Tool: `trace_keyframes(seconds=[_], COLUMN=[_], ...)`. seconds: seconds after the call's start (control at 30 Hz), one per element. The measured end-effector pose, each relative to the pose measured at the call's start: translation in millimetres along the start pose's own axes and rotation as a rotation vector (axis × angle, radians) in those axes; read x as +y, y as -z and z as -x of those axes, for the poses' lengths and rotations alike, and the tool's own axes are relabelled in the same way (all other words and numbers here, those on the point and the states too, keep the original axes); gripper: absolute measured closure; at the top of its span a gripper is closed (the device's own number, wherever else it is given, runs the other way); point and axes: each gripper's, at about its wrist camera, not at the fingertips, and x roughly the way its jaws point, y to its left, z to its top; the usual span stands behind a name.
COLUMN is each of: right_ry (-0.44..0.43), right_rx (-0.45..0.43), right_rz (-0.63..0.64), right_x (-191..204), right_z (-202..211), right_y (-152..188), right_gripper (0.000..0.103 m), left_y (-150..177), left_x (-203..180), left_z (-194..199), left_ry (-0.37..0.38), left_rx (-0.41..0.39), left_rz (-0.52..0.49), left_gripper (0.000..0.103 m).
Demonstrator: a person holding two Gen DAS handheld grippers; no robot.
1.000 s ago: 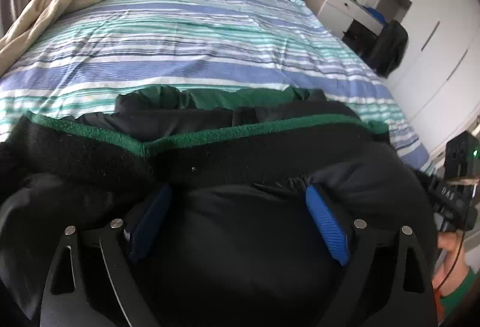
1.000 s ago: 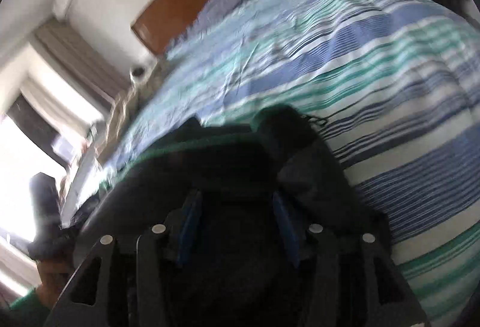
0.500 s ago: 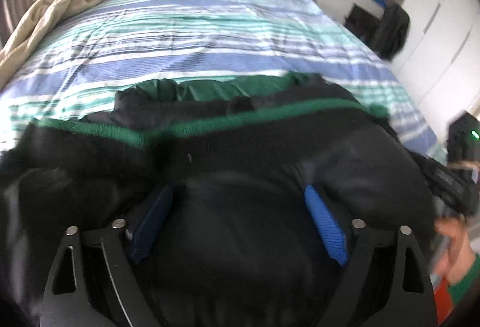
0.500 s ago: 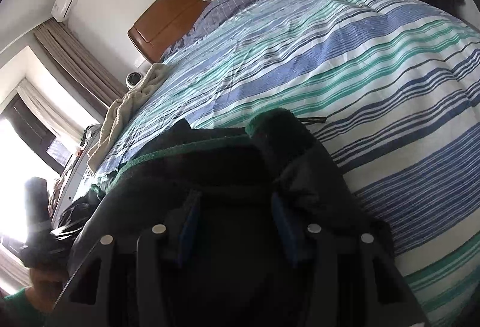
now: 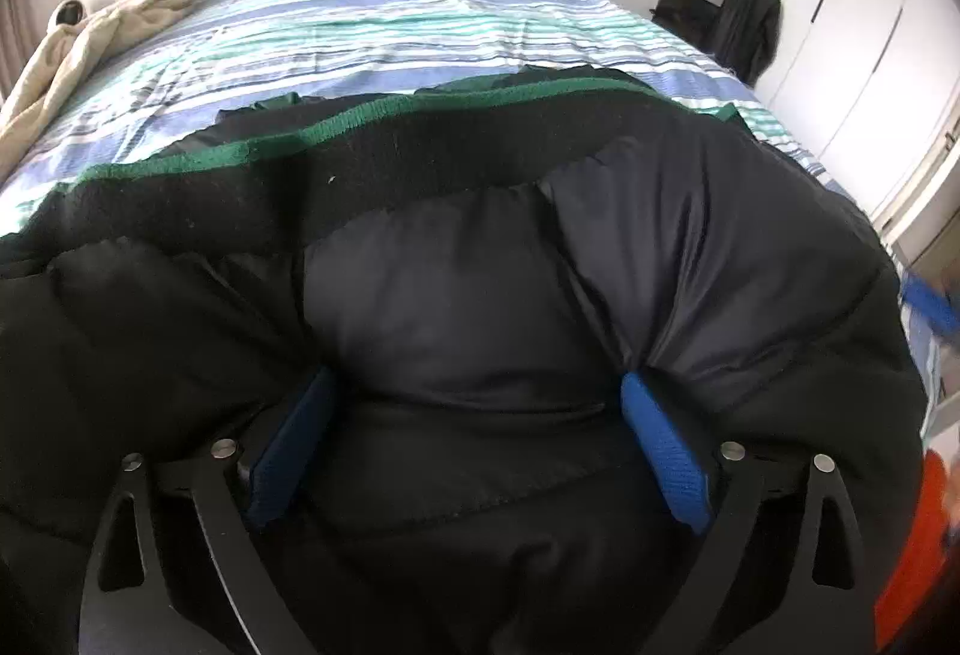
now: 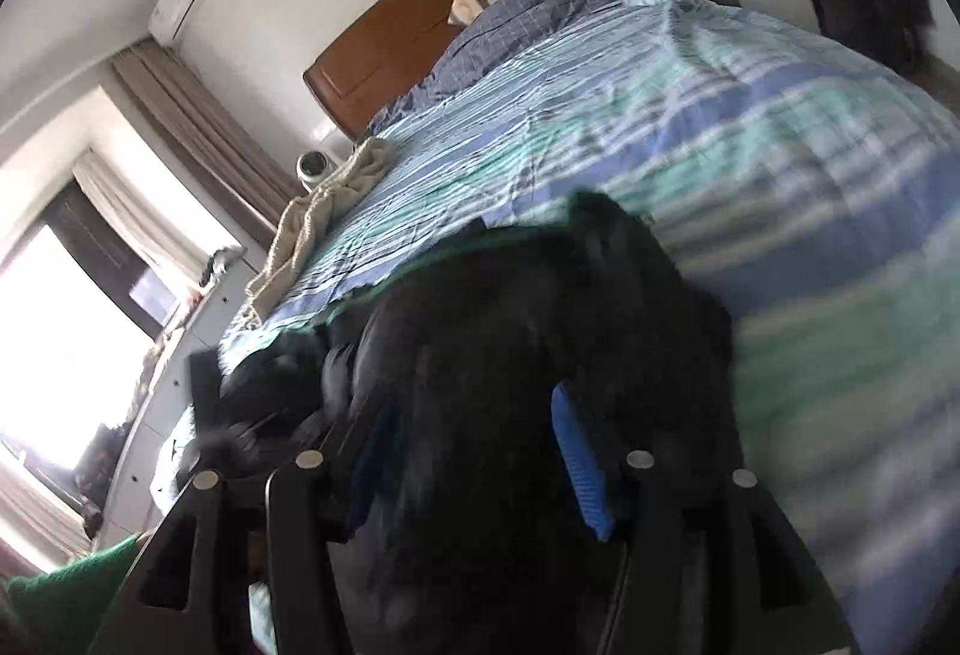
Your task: Fold large clothes
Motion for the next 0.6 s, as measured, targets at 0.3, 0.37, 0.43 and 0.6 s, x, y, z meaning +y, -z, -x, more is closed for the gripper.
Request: trace_keyframes(seconds=[0.3,0.37,0.43,0.6], right_ry=[0.044,0.053,0.055,0.041], right_rx=[-0.021,-0.039,-0.048,-0.063], right_rz=[0.006,0.037,0.049,0.053], right_x=[4.8,10.6,15.1,24.4], right_z=[70.2,83.8,89.5,87.6], right_y=[71.8,75.8,77.9,76.7], right_gripper=[0.049,0.049,0.049,0.048], left_y=[10.7,23.8,31.1,34.0], left_x=[-22.5,-25.5,-23.3,-21.8], left_z=[51.4,55.3,46.6,24.3], left_ry=[-0.011,-0.011,-0.009,-0.022], left_rx=[0.031,0.026,0.018,-0.005], left_rz=[-0.098,-0.1,-0.079,-0.092], left_gripper=[0.01,0.01,0.009,0.006])
